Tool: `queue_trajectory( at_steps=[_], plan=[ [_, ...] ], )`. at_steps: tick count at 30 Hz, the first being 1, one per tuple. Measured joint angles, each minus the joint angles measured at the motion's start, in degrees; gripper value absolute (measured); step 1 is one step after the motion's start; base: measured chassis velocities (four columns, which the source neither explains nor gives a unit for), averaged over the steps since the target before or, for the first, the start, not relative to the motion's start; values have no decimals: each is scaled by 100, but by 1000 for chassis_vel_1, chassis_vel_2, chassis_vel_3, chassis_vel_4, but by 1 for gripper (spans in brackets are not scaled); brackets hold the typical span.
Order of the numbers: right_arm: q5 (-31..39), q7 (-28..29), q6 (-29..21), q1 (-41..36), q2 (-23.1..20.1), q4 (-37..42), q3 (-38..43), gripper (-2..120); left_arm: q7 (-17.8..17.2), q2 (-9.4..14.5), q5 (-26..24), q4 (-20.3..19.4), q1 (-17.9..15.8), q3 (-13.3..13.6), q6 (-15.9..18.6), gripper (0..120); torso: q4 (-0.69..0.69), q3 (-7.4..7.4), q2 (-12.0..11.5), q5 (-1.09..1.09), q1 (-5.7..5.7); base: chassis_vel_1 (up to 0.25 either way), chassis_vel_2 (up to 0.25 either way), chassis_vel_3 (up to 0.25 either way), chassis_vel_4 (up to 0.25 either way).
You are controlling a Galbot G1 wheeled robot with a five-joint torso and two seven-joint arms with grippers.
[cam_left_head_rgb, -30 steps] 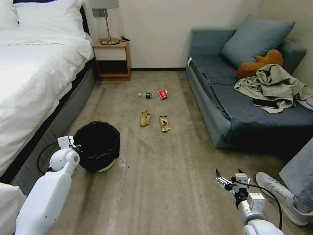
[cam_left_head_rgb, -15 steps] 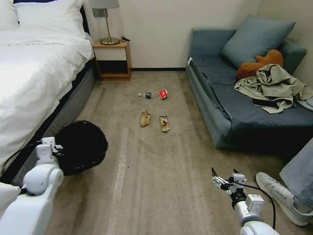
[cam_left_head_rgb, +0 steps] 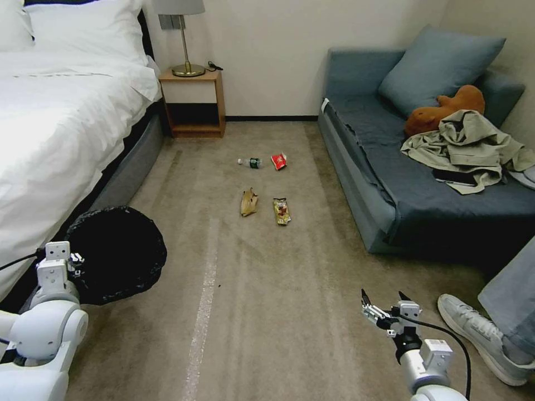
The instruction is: Pick up the trash bin, then pick up the garbage on the floor and place it into the trash bin.
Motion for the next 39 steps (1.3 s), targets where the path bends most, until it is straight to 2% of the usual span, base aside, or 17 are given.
queue_trajectory(
  at_steps=[23,37,39],
  plan=[
    [-247,-138,256,114,16,-303,-76,100,4,-106,1,40,-27,182,-170,2,0,0,0,0,0,0,0,0,0],
    [-270,-192,367,165,25,-442,-112,100,37,-117,-2,64,-3,171,-281,2,0,0,0,0,0,0,0,0,0],
    [-270,-230,408,170,29,-471,-112,100,78,-117,-20,80,-4,167,-431,2,0,0,0,0,0,-52,54,41,-47]
  ],
)
